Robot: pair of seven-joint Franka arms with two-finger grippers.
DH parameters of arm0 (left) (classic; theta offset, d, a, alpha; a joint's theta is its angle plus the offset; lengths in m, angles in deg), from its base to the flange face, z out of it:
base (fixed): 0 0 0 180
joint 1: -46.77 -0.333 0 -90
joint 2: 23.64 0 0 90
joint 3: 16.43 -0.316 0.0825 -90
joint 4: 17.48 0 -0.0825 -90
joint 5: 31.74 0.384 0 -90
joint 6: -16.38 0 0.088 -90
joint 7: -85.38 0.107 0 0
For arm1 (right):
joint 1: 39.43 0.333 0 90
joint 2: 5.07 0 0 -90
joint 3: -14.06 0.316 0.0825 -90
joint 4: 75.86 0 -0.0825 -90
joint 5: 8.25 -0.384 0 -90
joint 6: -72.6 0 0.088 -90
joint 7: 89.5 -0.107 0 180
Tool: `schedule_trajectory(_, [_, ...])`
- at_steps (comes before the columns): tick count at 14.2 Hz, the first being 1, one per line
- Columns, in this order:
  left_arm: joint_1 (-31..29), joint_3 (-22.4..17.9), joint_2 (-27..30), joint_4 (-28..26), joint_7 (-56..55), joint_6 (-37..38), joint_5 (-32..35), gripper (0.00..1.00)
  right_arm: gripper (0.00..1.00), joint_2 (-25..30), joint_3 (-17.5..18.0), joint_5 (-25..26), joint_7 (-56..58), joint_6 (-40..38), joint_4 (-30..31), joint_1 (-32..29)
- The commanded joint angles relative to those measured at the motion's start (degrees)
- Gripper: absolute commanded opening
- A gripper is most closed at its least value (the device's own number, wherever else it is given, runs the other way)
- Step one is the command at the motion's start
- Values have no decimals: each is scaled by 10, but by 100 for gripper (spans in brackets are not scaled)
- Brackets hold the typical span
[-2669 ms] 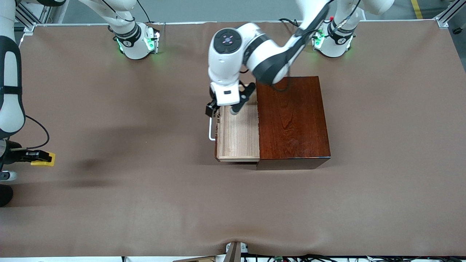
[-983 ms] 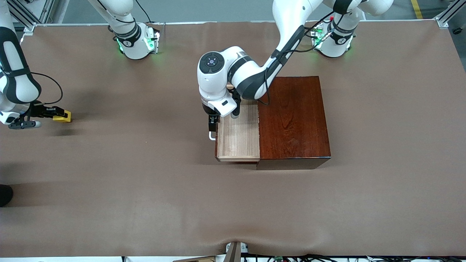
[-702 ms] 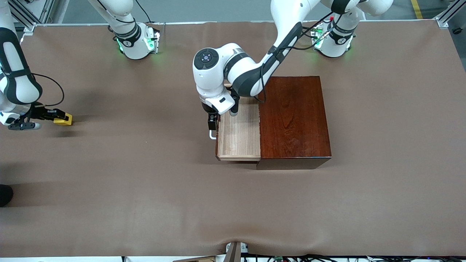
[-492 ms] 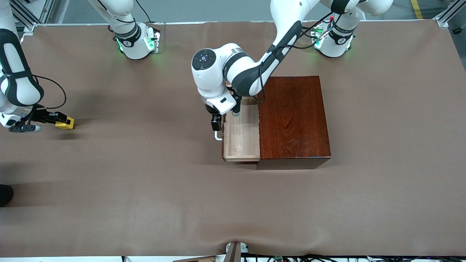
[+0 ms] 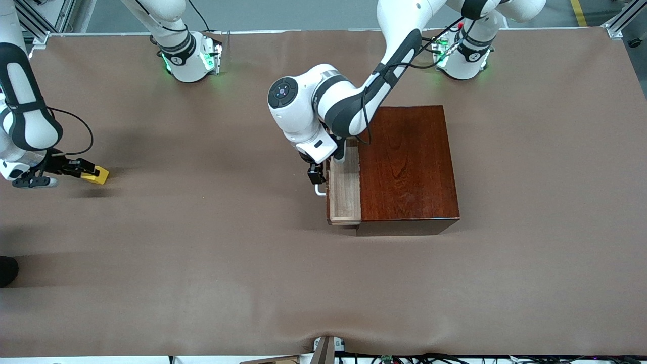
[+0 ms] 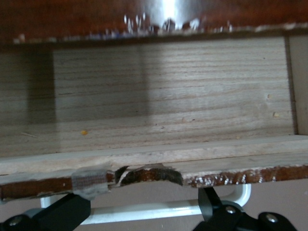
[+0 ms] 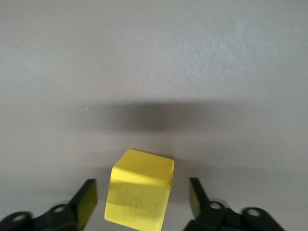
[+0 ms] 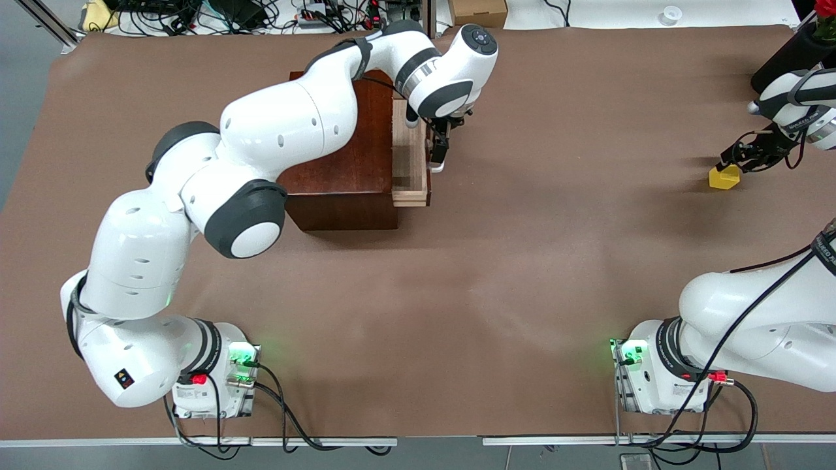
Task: Open drawer, take yellow block, close drawer
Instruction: 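Push the drawer shut with the left gripper while the right gripper sets the cube down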
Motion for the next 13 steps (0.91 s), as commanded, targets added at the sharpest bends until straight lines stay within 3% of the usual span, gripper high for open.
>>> schedule_trajectory(1, [-3,-20,13,-12,12,32,27,100,100,2,0,-11,0,-52,-44,7])
schedule_trajectory(5, [-4,-34,13,-12,12,64,27,100,100,16,1,-5,-5,-278,-197,25])
schedule_trajectory(8, [-4,-42,14,-12,12,83,27,100,100,37,-1,8,-72,-399,-292,65])
schedule_trajectory(10, [-4,-51,19,-12,12,103,27,100,100,91,1,41,-152,-443,-306,118])
schedule_trajectory(13, [-3,-63,22,-12,12,119,27,100,100,163,2,49,-248,-481,-302,184])
